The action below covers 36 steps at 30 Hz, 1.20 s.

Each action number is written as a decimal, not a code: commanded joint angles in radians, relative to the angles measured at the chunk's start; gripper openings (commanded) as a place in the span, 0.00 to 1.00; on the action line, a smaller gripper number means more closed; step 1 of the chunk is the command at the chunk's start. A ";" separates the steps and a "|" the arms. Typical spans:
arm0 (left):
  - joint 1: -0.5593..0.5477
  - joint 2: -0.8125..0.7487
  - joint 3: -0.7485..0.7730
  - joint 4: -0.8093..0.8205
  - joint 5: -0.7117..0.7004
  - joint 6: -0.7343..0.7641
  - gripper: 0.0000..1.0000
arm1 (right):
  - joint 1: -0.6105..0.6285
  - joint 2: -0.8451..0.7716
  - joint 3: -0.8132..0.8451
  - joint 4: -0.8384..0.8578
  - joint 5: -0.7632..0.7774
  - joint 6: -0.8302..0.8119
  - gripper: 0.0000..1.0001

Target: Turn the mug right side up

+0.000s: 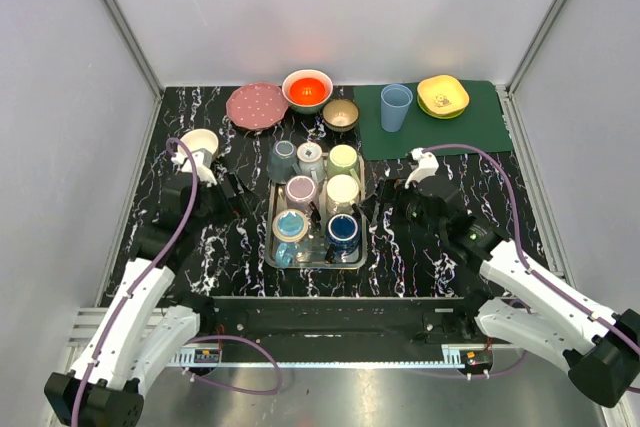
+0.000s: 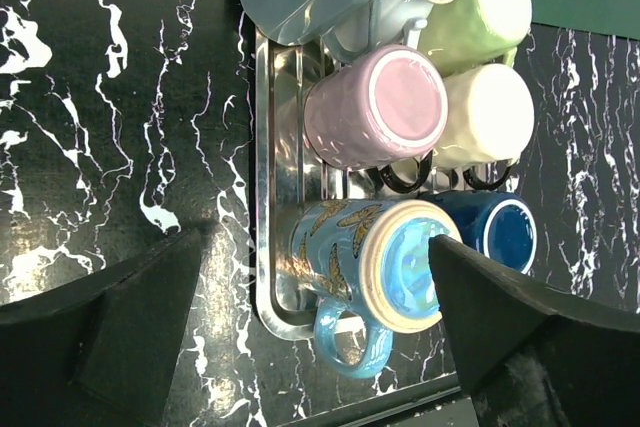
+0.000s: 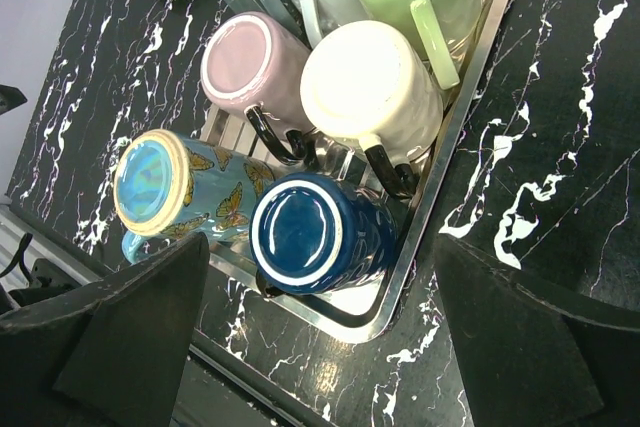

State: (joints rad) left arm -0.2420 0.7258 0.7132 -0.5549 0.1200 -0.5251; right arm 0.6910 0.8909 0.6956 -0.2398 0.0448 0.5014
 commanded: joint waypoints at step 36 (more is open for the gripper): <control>-0.387 0.194 0.037 -0.135 -0.049 0.053 0.64 | -0.002 -0.072 0.022 -0.032 -0.071 -0.020 1.00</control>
State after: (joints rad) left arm -0.6250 0.8906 0.7441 -0.7029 0.1108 -0.4465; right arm 0.6910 0.8314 0.6991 -0.2832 -0.0086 0.4835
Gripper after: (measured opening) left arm 0.647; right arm 0.994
